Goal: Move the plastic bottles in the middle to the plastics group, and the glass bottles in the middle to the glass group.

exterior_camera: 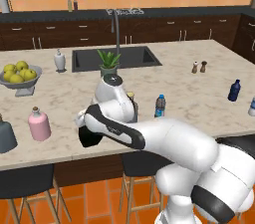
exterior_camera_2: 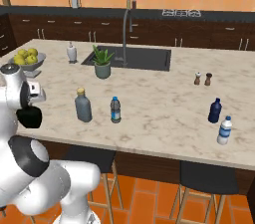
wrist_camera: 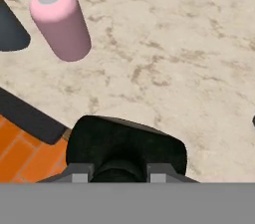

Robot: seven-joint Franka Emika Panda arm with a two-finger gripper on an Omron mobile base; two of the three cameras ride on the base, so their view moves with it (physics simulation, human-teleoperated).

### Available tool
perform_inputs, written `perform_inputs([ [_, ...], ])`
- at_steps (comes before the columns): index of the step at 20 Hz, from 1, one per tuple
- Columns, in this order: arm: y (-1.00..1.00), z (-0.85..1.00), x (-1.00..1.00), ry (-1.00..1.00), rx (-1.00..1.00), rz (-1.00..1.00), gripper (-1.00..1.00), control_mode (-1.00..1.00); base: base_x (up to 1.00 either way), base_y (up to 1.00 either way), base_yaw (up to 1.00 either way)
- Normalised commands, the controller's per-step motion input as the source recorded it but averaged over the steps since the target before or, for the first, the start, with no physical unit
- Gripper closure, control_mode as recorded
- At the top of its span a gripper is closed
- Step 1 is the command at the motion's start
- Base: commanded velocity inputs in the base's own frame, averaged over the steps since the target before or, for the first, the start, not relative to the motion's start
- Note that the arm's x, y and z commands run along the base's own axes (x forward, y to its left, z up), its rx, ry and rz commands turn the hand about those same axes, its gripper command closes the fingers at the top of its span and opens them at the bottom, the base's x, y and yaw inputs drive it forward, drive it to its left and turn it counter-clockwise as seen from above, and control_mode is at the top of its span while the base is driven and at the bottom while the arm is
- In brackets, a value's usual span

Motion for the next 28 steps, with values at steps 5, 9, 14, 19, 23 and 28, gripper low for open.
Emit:
perform_inputs([
  [5,0.76,0.00,0.30,-0.01,0.00,0.00,1.00,-1.00,0.00,0.00,0.00],
  [9,0.36,0.00,0.37,0.00,0.00,0.02,1.00,-1.00,0.00,0.00,0.00],
  [14,0.27,0.00,0.37,0.00,0.00,0.03,1.00,-1.00,0.00,0.00,0.00],
  [19,0.13,-0.19,0.26,0.00,0.00,0.04,1.00,-1.00,0.00,0.00,0.00],
  [23,0.12,-0.37,0.17,0.02,0.00,0.06,1.00,-1.00,0.00,0.00,0.00],
  [28,0.09,-0.42,0.03,0.01,0.00,0.08,1.00,-1.00,0.00,0.00,0.00],
])
